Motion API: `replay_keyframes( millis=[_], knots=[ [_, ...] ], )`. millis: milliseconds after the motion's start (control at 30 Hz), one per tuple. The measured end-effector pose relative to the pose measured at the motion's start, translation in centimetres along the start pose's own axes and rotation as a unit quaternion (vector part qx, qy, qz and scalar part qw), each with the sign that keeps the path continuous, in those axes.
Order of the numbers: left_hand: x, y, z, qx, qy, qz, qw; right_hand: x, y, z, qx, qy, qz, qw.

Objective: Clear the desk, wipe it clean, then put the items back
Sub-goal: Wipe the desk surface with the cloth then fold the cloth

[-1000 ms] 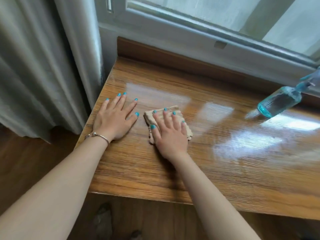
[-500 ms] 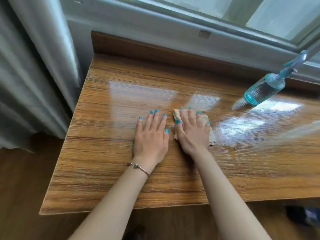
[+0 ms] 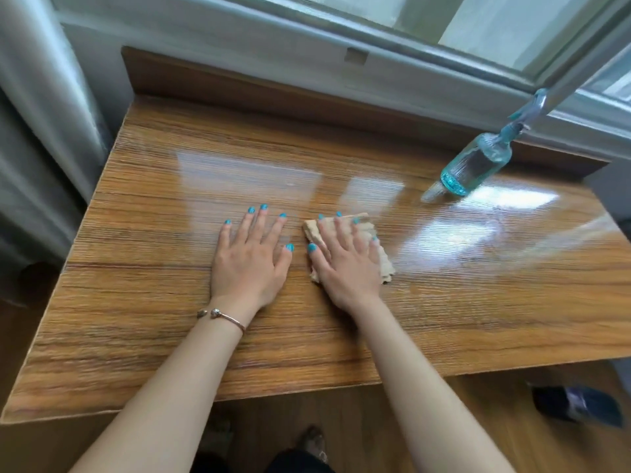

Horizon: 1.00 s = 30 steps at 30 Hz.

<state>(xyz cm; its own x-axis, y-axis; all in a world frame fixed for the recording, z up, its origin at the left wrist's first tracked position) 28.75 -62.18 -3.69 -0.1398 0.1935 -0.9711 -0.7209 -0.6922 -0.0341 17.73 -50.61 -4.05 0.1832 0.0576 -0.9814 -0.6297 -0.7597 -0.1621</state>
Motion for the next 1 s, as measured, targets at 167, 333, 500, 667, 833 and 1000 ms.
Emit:
replay_keyframes(
  millis=[167,333,500,667,833,1000],
  knots=[
    [-0.4,-0.2,-0.5,-0.046,0.021,-0.009,0.999,-2.4,-0.7,15.3,0.082,0.010,0.020,0.996],
    [0.5,1.8,10.1,-0.095,-0.109,-0.048,0.988,-1.6,0.2,14.3,0.138,0.019,0.009,0.990],
    [4.5,2.4,17.5,-0.055,-0.038,-0.012,0.998,-2.2,-1.0,17.0,-0.028,0.027,0.017,0.999],
    [5.1,2.8,17.9,-0.056,-0.002,0.017,0.998,-4.1,-1.6,35.3,0.232,0.053,0.024,0.971],
    [4.5,2.8,17.1,-0.069,0.013,0.029,0.997,-1.9,-1.9,21.9,0.025,0.026,0.019,0.999],
    [4.1,2.7,17.9,-0.111,-0.006,0.006,0.994,-2.9,-1.1,28.0,-0.065,0.026,-0.021,0.997]
  ],
)
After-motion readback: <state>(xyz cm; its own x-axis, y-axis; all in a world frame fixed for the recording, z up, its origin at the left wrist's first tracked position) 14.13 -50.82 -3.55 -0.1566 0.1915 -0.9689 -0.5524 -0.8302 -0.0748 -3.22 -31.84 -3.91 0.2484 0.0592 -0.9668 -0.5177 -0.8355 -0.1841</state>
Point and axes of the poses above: each hand's wrist, its own y-axis towards the middle knuckle, its own x-axis out of the palm, z = x × y, the point moved 10 cm from there along y, towards the middle knuckle, and after that the axes turned 7 degrees about -x, right-handed, at the moved point
